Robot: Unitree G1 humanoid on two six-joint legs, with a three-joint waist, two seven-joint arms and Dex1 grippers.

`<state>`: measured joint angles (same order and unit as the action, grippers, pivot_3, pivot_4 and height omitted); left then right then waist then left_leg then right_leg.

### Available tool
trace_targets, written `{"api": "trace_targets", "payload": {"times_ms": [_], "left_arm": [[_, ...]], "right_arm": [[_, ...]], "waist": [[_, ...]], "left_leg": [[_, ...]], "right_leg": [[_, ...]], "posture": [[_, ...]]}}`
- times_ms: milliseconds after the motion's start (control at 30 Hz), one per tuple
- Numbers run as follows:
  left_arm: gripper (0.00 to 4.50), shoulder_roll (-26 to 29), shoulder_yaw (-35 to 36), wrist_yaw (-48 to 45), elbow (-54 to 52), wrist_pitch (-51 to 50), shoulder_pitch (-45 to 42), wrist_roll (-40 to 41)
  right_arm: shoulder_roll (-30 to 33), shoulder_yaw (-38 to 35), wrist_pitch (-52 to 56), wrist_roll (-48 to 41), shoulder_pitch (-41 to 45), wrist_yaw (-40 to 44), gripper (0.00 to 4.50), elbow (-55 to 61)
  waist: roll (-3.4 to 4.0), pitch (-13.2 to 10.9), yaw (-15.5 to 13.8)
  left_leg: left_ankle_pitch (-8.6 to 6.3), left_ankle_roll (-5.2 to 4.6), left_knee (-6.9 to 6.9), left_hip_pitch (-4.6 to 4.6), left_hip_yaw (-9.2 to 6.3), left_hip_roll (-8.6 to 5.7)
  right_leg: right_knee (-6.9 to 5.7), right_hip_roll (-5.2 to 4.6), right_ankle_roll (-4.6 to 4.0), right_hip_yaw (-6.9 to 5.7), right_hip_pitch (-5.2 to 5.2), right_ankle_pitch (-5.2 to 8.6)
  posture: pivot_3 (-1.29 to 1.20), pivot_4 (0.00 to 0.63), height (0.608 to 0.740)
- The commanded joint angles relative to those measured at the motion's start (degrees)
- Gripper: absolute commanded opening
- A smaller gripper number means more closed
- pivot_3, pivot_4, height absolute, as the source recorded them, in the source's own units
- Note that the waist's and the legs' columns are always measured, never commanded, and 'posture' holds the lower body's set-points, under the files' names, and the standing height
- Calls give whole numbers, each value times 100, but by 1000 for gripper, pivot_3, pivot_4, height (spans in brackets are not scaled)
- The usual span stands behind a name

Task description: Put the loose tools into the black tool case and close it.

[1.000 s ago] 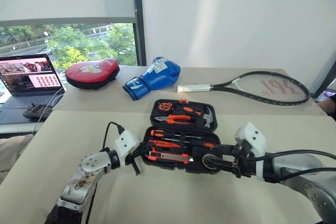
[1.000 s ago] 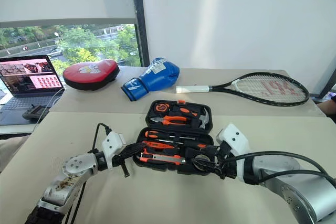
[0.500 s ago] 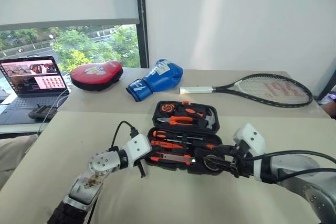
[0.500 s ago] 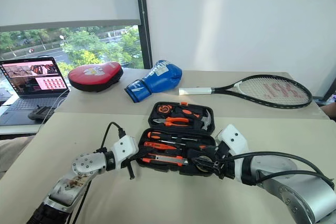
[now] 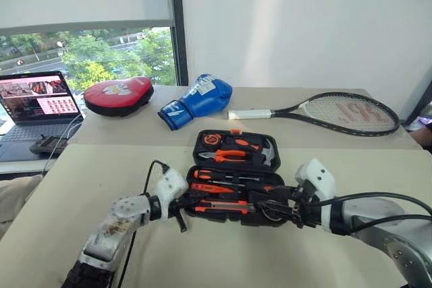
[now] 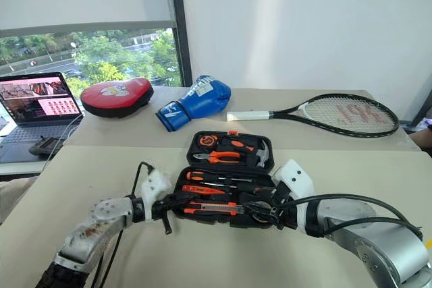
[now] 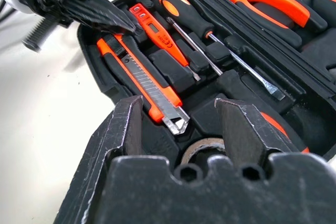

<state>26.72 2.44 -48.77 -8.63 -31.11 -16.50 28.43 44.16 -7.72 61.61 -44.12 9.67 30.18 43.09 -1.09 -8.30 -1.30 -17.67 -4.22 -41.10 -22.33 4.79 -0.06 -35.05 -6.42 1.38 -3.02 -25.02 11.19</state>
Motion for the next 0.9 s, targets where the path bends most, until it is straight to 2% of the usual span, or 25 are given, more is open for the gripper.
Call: {"api": "trace_targets", "payload": {"times_ms": [33, 67, 100, 200, 233, 267, 300, 367, 400, 433, 533, 700, 833, 867, 900], "left_arm": [[44, 98, 884, 189, 111, -925, -659, 1108], [44, 116, 997, 153, 173, -1030, -761, 1264], [14, 136, 1086, 128, 228, -1021, -857, 1323], [751, 18, 1135, 454, 486, -847, -1152, 1170], [1224, -49, 1116, 657, 581, -836, -1260, 1093], [1492, -161, 1052, 1018, 654, -829, -1396, 923], [1972, -235, 1006, 1257, 694, -826, -1482, 814], [2615, -418, 797, 1821, 800, -1051, -1737, 542], [3095, -450, 617, 2284, 969, -1428, -1978, 256], [3345, -529, 507, 2667, 1155, -1652, -2186, 37], [3345, -670, 344, 2732, 1699, -1855, -2617, -91], [3345, -1044, 319, 3441, 3441, -1820, -3565, -649], [3345, -1101, 161, 3296, 4166, -1737, -3912, -920], [2962, -1116, 154, 3263, 4302, -1768, -3963, -953], [2835, -1126, 150, 3241, 4368, -1790, -3982, -976]], "right_arm": [[-2, -480, -111, -158, 213, -33, 2604, -195], [-6, -606, -113, -182, 299, -63, 2604, -299], [7, -730, -97, -255, 402, -63, 2853, -410], [213, -758, -177, -74, 536, 6, 3618, -680], [298, -697, -242, 62, 547, 40, 4075, -764], [248, -655, -275, 204, 688, -114, 4288, -955], [202, -629, -301, 291, 791, -231, 4500, -1089], [12, -498, -404, 829, 1183, -849, 4500, -1603], [-119, -465, -412, 1022, 1430, -1090, 4500, -1930], [-254, -471, -369, 1117, 1649, -1255, 4500, -2215], [-512, -398, -131, 1157, 2097, -1290, 4500, -2874], [-898, -160, -128, 1352, 2955, -1128, 4500, -4487], [-1016, 125, -134, 1510, 3373, -781, 4500, -5328], [-1063, 235, -189, 1582, 3477, -668, 4500, -5625], [-1105, 320, -238, 1647, 3555, -579, 4500, -5865]], "waist": [[-4, -2, 11], [-4, -3, 16], [-4, -2, 27], [-6, -4, 54], [-8, -5, 46], [-11, -6, 38], [-16, -9, 38], [-20, -12, 50], [-21, -12, 53], [-23, -14, 51], [-23, -14, 59], [-24, -14, 76], [-23, -14, 126], [-23, -14, 134], [-23, -14, 139]], "left_leg": [[7, 6, -2, -7, -5, -4], [7, 6, -3, -2, -4, -6], [7, 5, -2, 0, -2, -10], [4, -2, -1, 6, 9, -14], [4, -3, -1, 5, 10, -15], [4, -3, -1, 4, 10, -16], [4, -3, -1, 4, 9, -16], [5, -3, -2, 2, 9, -17], [6, -4, -3, 2, 12, -19], [8, -5, -4, 2, 13, -21], [19, -8, 2, 1, 15, -28], [29, 3, 15, -2, 17, -27], [33, 4, 27, -11, 23, -29], [33, 5, 32, -12, 23, -28], [33, 5, 35, -13, 25, -28]], "right_leg": [[1, 18, -1, -6, -2, -7], [1, 20, -1, -4, 3, -8], [3, 21, -1, -2, 8, -8], [6, 28, 1, 6, 14, -8], [8, 33, 1, 6, 14, -8], [9, 34, 1, 6, 15, -8], [9, 35, 2, 6, 15, -8], [9, 36, 5, 7, 15, -10], [7, 36, 11, 12, 16, -14], [8, 35, 13, 14, 16, -16], [9, 35, 22, 19, 14, -26], [4, 45, 22, 18, 7, -26], [6, 46, 26, 19, -5, -28], [8, 46, 27, 17, -7, -27], [9, 45, 29, 16, -8, -26]], "posture": [[0, 150, 740], [0, 150, 740], [0, 150, 740], [0, 150, 740], [0, 150, 740], [0, 150, 740], [0, 150, 740], [0, 150, 740], [0, 150, 740], [0, 150, 740], [0, 150, 740], [0, 150, 740], [0, 150, 740], [0, 150, 740], [0, 150, 740]]}}
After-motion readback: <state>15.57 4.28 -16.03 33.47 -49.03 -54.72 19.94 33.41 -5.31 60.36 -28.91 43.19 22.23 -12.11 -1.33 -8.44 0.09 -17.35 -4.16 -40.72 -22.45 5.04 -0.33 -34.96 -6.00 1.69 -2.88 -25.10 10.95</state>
